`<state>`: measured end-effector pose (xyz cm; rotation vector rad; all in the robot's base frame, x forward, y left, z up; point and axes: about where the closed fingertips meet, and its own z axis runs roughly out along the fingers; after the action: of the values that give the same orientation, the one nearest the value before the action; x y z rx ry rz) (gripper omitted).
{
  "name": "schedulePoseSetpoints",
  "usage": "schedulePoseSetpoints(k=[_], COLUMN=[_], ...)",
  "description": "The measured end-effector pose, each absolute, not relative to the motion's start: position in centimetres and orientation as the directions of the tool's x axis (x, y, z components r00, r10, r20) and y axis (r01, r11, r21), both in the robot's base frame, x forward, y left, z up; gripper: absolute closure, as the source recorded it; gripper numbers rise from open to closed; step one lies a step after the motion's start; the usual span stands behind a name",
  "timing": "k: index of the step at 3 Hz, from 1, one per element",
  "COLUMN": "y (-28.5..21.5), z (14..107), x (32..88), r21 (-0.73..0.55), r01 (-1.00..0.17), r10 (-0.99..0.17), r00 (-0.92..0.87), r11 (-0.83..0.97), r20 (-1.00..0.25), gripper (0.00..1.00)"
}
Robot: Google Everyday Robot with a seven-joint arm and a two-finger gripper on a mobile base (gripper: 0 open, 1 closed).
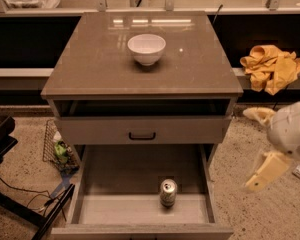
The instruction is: Pick 7up can from middle drawer and place on counter
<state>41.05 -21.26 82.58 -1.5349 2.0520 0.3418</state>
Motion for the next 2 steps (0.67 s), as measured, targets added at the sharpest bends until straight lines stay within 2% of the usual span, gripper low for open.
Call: schedulePoseSetpoints(k=[1,2], y=[-19.8,-19.7], z=[76.1,73.7], x=[41.4,42.2], r21=[-0.079,-0.091], r01=[-0.926,-0.905], r10=[-0.634,-0.443], r00=[-0.189,-0.113], r11=[0.369,0.415], r20=[-0.750,-0.890], gripper=[0.00,0.00])
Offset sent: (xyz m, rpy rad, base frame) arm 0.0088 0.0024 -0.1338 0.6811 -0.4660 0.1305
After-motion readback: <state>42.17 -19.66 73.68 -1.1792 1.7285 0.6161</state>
